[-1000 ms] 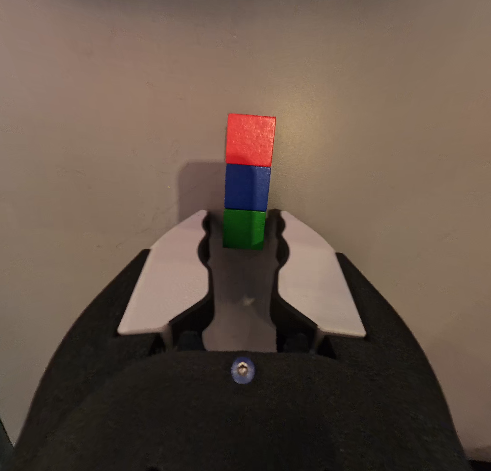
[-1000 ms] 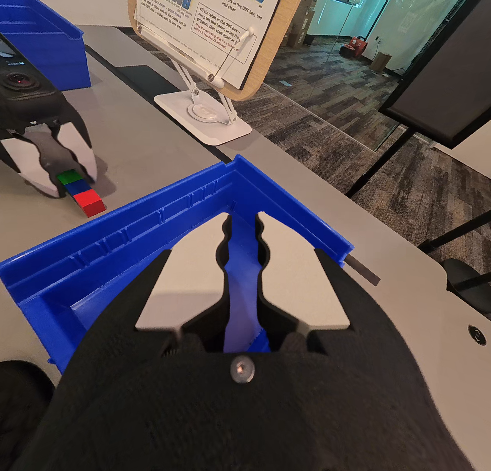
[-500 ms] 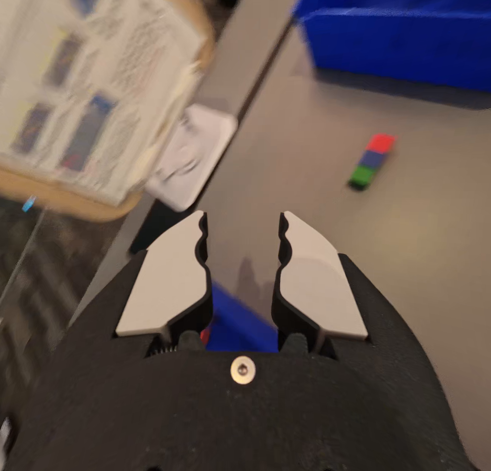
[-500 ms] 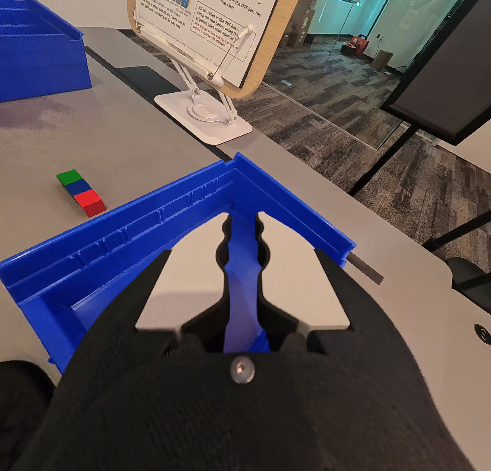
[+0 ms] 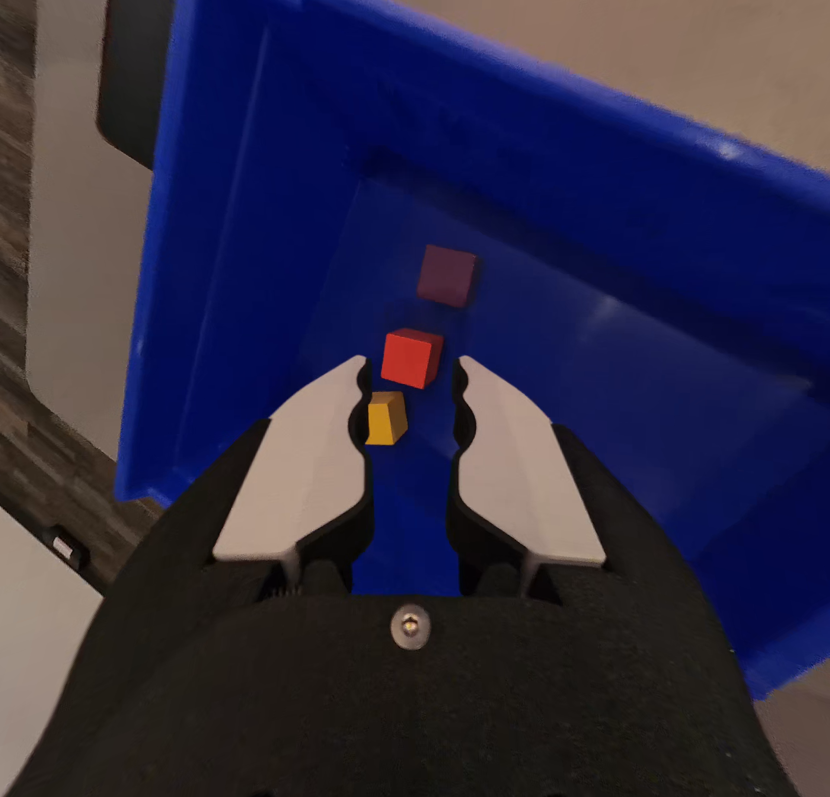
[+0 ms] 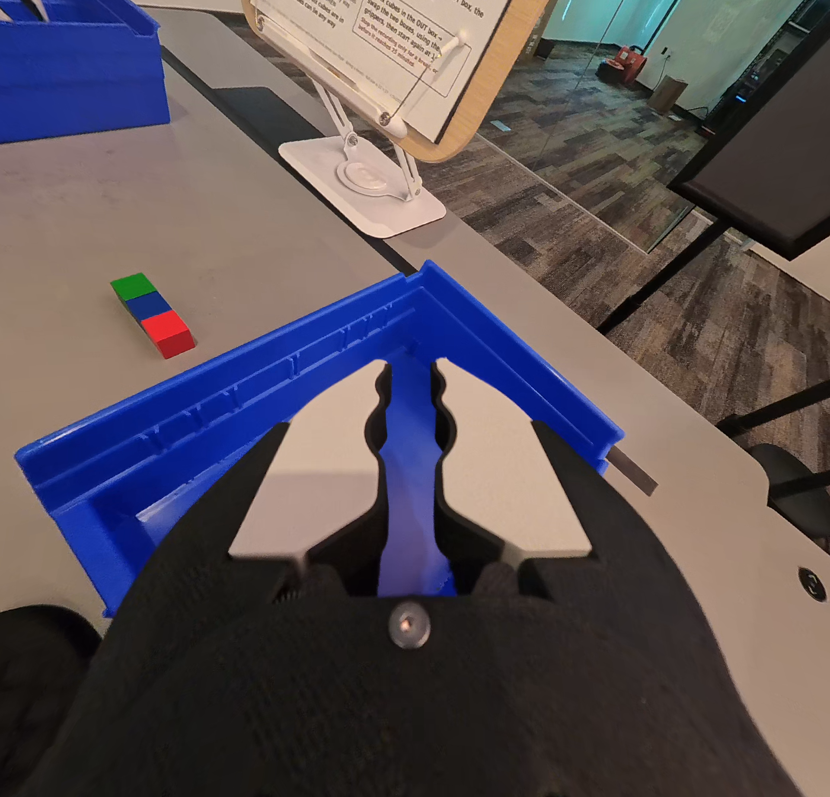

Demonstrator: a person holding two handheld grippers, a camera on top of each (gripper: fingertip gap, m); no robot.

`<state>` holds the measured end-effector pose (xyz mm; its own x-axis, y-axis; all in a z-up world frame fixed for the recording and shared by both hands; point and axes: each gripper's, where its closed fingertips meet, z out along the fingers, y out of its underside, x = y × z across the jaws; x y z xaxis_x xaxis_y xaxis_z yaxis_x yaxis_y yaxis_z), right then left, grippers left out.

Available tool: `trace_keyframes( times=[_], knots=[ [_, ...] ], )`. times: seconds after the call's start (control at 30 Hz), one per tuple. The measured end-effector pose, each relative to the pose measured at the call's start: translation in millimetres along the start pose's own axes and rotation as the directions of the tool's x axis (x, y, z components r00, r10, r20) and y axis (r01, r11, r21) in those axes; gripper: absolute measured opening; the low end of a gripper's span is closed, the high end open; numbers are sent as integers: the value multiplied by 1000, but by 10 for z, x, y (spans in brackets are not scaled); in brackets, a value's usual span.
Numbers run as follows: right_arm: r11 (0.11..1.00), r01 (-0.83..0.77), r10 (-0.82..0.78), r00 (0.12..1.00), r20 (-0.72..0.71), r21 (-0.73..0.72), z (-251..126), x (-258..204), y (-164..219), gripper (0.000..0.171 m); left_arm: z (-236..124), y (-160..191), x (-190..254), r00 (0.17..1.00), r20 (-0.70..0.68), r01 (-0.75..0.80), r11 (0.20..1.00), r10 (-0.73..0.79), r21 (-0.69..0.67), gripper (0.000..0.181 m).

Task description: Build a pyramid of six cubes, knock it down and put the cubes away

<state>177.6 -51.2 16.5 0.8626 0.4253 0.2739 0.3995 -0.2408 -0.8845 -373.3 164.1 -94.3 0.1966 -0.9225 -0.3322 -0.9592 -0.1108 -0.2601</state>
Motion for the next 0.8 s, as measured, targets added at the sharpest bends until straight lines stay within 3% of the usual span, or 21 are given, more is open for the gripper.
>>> trace_keyframes(
  times=[0.13,0.3,0.4,0.47,0.57,0.7,0.8],
  knots=[
    [1000,-5,5,999,-35,-11,-46,46,48,17,228,163,-10,998,-64,-17,996,12,-83,43],
    [999,-20,18,999,-49,-39,-66,67,129,17,416,186,-20,993,-114,-23,996,13,-91,47],
    [998,-22,19,999,-46,-66,-45,52,188,17,499,250,7,989,-149,-24,992,5,-125,44],
    [997,-19,15,999,-46,-76,-32,44,202,17,512,270,17,986,-164,-26,991,4,-133,30],
    [997,-13,10,999,-41,-80,-20,34,191,17,477,331,0,986,-165,-23,983,-7,-181,29],
    [998,-8,6,999,-33,-67,-6,23,149,17,127,151,-155,995,-98,14,994,-25,-109,29],
    [999,-8,6,1000,-29,-53,-8,18,110,17,-556,-337,-339,999,16,33,996,-34,78,29]
  ],
)
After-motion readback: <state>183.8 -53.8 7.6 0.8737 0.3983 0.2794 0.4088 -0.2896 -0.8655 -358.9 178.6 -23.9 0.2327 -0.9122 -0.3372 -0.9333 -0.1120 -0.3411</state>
